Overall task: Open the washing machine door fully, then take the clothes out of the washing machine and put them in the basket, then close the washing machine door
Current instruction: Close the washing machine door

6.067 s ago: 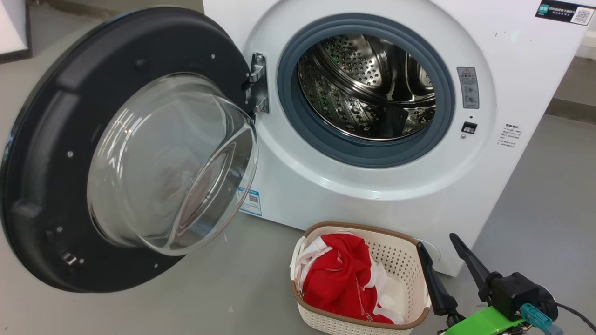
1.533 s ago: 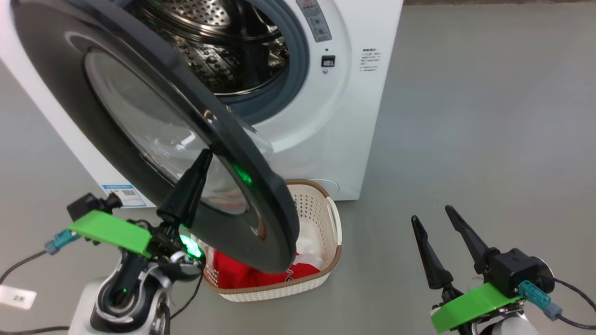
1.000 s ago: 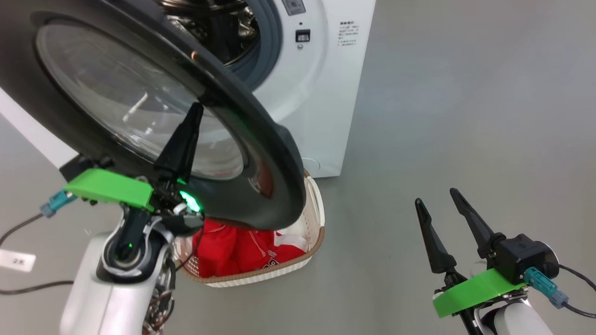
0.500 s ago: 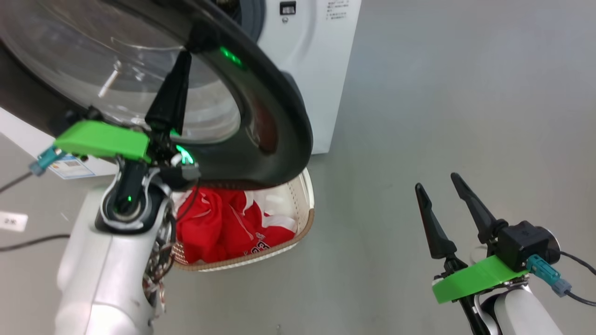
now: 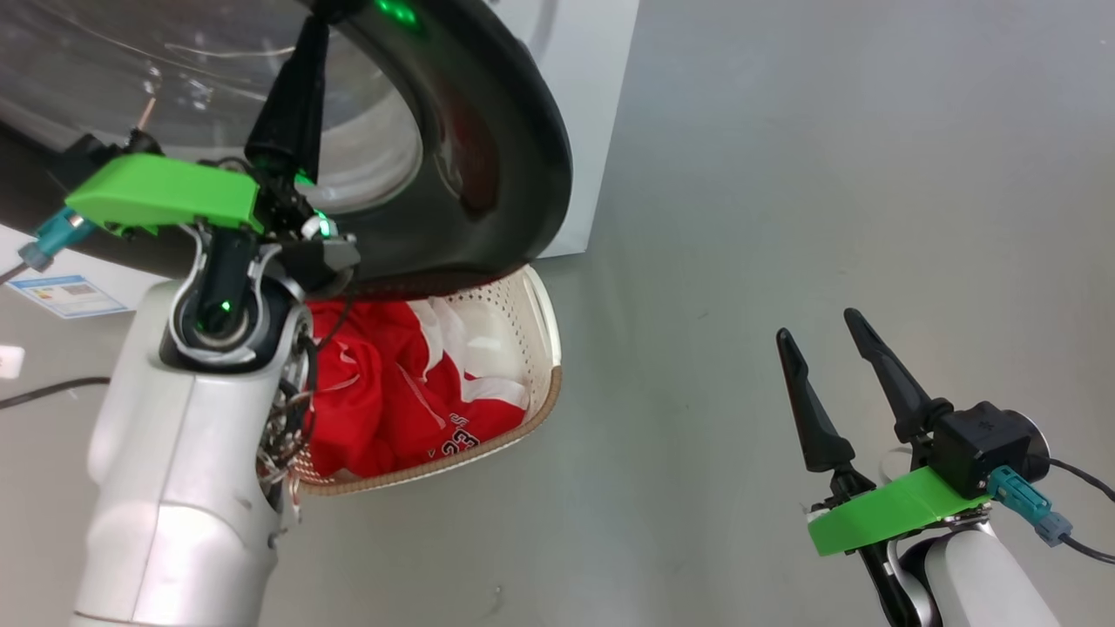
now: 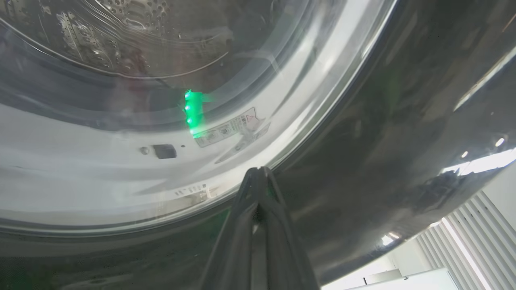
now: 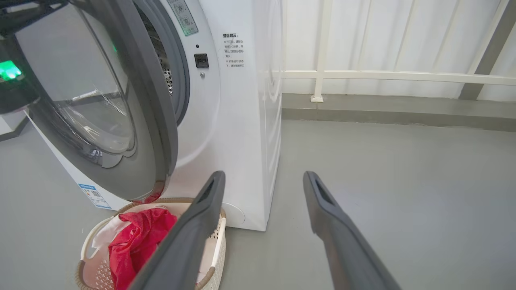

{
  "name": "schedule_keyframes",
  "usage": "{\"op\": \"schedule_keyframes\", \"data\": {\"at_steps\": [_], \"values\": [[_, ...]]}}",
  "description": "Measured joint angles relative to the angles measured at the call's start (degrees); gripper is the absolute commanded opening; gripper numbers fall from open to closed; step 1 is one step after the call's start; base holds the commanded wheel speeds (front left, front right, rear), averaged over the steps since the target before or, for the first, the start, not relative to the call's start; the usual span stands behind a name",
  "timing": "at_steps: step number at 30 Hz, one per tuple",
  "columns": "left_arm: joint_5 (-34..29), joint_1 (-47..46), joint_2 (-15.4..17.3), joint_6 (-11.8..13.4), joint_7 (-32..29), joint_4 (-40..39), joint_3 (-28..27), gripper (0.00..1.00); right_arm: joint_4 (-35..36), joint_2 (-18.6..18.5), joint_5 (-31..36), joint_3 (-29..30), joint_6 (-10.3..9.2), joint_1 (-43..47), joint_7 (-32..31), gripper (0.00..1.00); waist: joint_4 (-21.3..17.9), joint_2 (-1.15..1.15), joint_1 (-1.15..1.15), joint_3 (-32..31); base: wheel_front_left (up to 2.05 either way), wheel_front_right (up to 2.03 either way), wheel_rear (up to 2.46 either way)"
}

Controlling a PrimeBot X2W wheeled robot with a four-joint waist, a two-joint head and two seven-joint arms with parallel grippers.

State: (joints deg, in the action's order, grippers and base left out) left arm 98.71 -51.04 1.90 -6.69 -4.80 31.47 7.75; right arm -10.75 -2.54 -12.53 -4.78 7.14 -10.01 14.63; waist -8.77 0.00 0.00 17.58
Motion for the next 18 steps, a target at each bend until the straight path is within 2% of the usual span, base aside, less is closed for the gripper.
{"op": "schedule_keyframes", "data": {"at_steps": [18], "values": [[-1.94,-2.98,0.05,0.01,-0.25,-0.52,-1.11,0.0,0.4,0.01,-0.63,-0.03,0.0,-0.98,0.0,1.0,-2.39,0.0,0.0,2.4,0.0,0.0,0.0]]}}
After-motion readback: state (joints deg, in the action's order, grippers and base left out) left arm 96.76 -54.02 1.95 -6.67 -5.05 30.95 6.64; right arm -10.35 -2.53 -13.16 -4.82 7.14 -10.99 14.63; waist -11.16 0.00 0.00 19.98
